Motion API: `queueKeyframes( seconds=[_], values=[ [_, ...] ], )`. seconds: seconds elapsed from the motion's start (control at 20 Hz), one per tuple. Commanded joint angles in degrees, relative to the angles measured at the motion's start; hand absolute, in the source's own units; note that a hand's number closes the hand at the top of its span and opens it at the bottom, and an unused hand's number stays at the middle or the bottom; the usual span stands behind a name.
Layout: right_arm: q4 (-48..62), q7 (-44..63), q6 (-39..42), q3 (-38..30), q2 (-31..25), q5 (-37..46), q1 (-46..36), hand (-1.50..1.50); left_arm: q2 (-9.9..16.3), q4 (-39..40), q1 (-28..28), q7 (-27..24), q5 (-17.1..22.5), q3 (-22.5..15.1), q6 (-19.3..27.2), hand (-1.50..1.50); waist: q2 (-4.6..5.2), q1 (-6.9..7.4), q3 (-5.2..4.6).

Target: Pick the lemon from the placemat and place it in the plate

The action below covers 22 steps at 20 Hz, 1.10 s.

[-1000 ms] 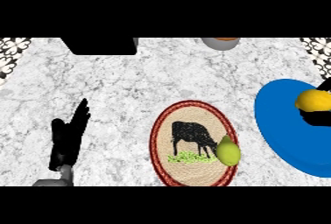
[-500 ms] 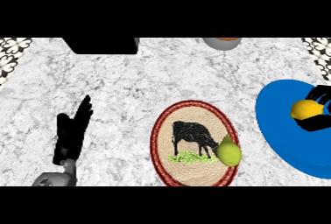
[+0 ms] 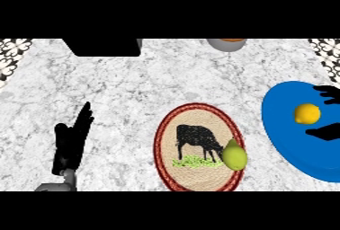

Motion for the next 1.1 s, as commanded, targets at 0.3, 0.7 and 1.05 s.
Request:
queueKeyframes(
  seconds=[0.3,0.7,1.05],
  values=[
    [-0.95,-8.06,8.01,-17.65,1.99,-24.41,-1.23,-1.50,-0.30,-0.79,0.48,1.05,0.04,0.46,0.48,0.00,-0.26,-1.00,-0.03],
    [10.09,-18.30,15.15,-18.19,-2.92,-28.27,2.75,-1.50,-0.37,-1.32,1.66,0.42,-0.32,0.79,-0.82,0.00,0.04,-0.01,-0.02],
    [6.64,-20.52,15.72,-15.58,-1.84,-31.34,4.77,-1.50,-0.14,-0.58,-1.69,3.55,0.37,2.81,-2.44,0.00,-0.03,-0.23,-0.04]
  ],
)
